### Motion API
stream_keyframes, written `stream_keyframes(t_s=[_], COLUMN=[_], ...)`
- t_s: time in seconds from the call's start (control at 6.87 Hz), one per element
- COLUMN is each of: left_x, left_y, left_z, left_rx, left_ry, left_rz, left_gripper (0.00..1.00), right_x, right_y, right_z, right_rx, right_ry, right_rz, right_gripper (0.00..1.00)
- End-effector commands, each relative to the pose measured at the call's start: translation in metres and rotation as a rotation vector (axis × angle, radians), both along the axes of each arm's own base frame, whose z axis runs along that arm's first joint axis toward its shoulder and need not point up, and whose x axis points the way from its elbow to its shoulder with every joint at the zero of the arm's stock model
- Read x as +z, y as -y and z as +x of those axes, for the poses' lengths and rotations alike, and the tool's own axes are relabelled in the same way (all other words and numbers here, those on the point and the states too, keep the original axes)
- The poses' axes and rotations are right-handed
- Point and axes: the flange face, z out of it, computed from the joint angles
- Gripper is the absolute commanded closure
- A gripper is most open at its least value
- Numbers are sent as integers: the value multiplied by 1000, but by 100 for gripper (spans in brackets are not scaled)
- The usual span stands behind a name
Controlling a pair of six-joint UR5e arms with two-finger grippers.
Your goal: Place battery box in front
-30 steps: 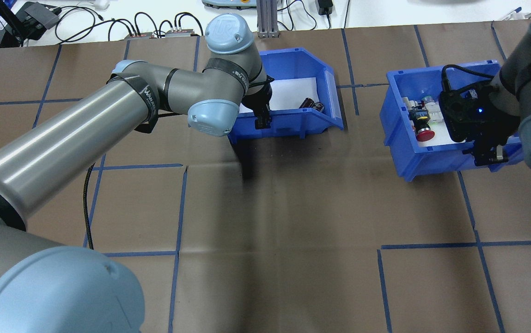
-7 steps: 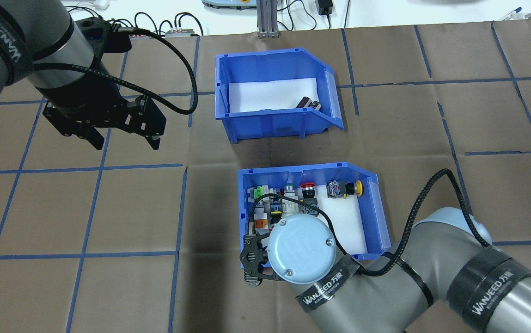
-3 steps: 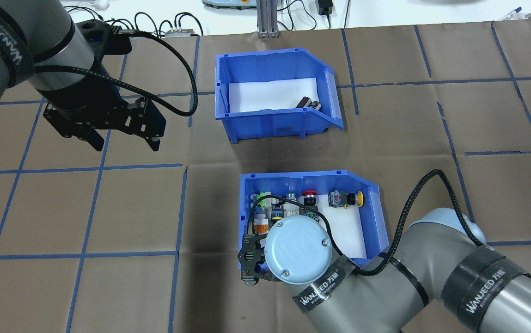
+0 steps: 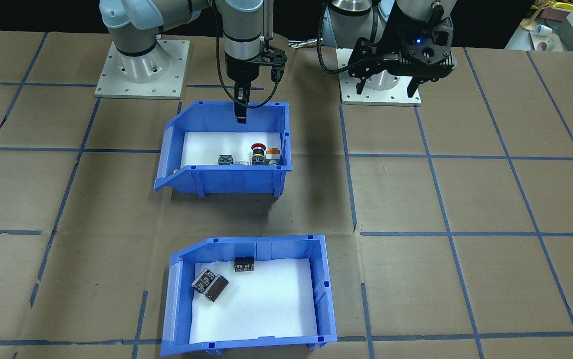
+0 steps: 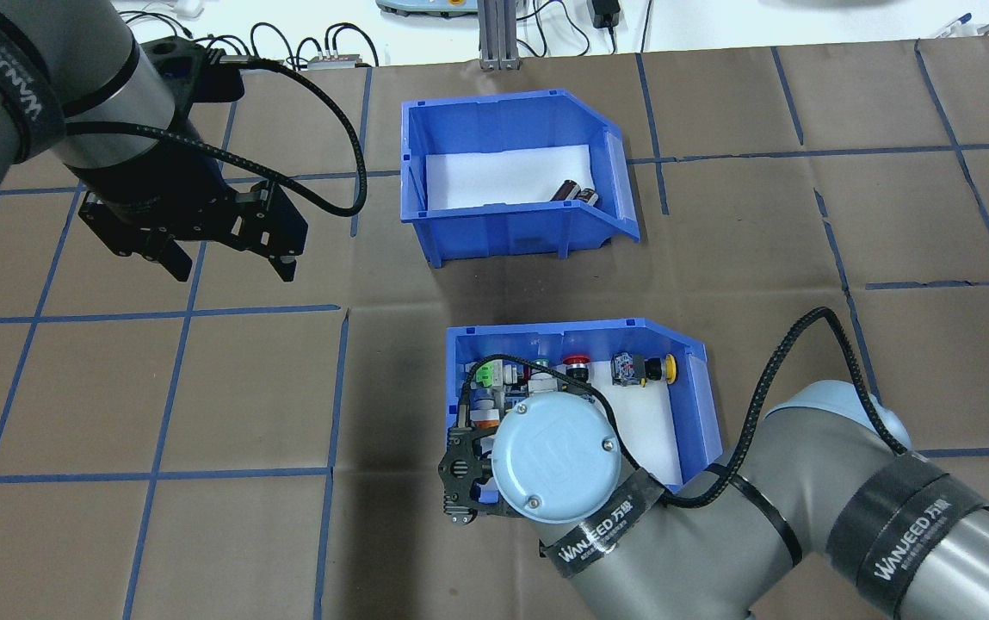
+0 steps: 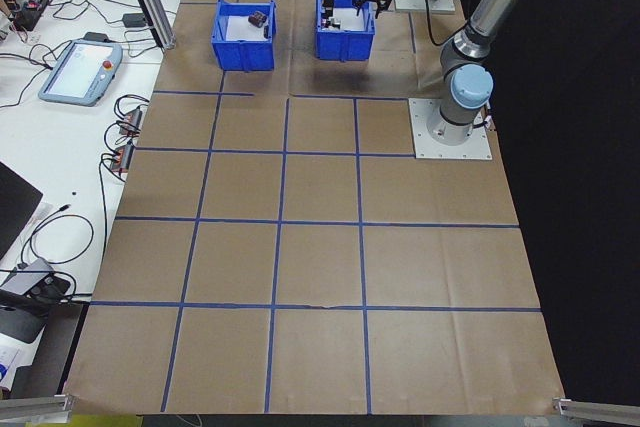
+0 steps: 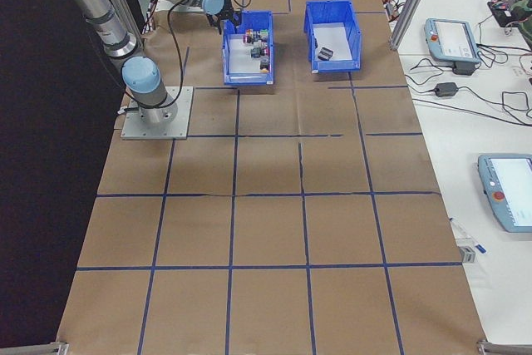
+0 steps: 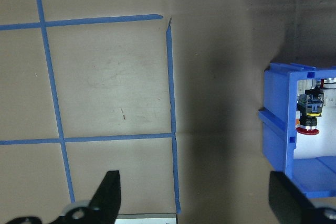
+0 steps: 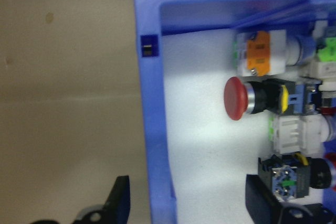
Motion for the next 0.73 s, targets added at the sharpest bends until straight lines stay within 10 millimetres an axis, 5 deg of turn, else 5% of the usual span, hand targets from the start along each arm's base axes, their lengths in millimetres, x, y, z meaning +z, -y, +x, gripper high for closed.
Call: stream_keyframes(t_s=[0.0, 0.15, 0.58], left_x=[0, 1, 3], left_y=[1, 2, 6], left_z=[-1, 0, -1], left_rx=[0, 2, 0], left_ry=[-6, -8, -8], left_rz=[0, -1, -6], left_gripper=[1, 1, 1], right_x=[42, 67, 115], right_y=[18, 31, 104], right_z=[-1, -18, -116], right_rx=[-29, -97, -634], right_ry=[20, 23, 19], right_rz=[-49, -90, -79], right_gripper=[0, 0, 0])
